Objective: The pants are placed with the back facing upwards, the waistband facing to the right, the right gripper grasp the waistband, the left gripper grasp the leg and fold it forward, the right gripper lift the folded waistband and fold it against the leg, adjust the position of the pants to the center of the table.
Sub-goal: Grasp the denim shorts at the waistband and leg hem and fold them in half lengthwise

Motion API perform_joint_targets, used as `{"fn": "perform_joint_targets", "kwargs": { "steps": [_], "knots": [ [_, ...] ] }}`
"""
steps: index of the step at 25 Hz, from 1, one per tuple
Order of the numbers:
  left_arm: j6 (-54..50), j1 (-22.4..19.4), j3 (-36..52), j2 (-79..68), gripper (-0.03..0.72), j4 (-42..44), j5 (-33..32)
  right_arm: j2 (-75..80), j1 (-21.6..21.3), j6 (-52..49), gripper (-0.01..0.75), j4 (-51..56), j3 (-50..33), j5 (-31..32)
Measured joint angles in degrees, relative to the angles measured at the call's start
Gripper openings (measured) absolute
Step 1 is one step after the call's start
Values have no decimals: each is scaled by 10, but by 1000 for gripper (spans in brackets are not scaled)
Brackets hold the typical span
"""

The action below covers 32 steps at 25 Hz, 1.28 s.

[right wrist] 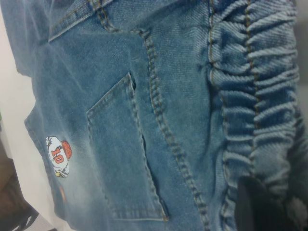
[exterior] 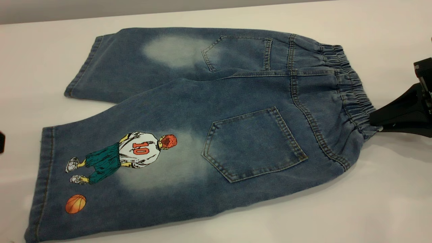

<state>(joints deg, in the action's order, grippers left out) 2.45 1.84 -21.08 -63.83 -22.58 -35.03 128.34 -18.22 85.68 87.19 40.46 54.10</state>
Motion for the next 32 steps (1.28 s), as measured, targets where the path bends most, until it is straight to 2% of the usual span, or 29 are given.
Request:
{"fn": "perform_joint_targets", "kwargs": {
  "steps": [7, 16, 32],
  "knots": [
    [-2, 0, 7, -87, 454, -5, 50, 0, 0, 0, 27, 0, 0, 0],
    [4, 0, 6, -233, 454, -20, 78, 0, 0, 0, 27, -1, 0, 0],
    [45, 0, 3, -353, 454, -31, 143, 0, 0, 2, 27, -3, 0, 0]
  ]
}}
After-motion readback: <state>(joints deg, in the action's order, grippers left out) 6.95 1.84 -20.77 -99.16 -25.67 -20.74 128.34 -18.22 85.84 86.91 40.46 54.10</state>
